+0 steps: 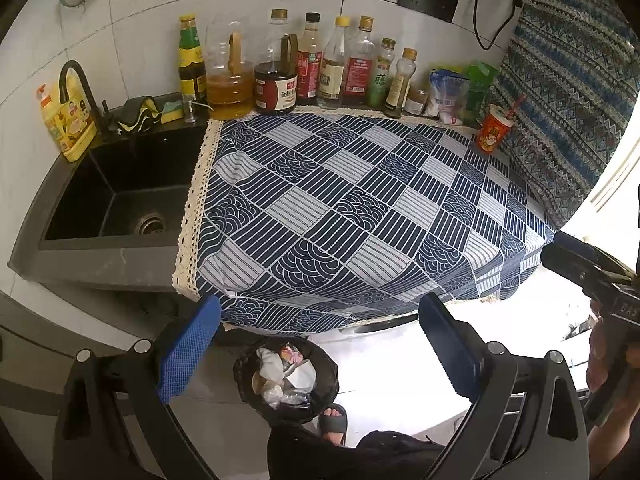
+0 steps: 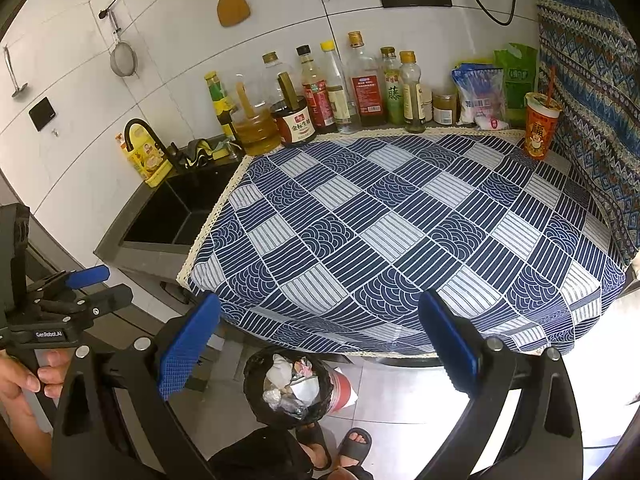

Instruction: Collect trash

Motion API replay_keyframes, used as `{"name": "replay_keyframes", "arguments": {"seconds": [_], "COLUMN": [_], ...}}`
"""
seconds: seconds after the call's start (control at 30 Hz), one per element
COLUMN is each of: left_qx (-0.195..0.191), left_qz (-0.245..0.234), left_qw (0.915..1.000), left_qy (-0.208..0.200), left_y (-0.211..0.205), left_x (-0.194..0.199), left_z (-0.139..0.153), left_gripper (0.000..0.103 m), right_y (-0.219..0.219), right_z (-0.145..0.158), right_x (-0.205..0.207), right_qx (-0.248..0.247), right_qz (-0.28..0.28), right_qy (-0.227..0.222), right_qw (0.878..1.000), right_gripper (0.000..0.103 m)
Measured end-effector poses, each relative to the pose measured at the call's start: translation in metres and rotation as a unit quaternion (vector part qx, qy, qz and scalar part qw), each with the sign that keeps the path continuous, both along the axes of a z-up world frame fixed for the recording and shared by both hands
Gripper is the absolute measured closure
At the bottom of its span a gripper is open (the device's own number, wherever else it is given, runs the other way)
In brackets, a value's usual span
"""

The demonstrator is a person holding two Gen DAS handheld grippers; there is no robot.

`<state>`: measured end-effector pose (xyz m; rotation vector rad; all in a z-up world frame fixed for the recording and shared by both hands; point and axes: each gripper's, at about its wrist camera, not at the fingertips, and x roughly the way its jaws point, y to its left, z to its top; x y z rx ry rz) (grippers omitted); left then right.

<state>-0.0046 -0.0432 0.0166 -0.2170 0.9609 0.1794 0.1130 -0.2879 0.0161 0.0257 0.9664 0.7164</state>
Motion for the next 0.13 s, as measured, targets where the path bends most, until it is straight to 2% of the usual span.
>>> {"name": "replay_keyframes", "arguments": {"seconds": [0.13], "left_qx": [0.0], "left_qz": [0.003], "left_qw": [1.0], "left_qy": [0.001], "left_y": [0.002], "left_x": [0.0006], "left_z": [0.0], "left_gripper": [0.007], "right_y": [0.0012], "right_z": [-0.0005], "right_x": [0.0009], "right_qx": [0.0], "right_qz": [0.0], "right_qy": [0.002], "right_qw": [1.0], "right_gripper": [0.005]}}
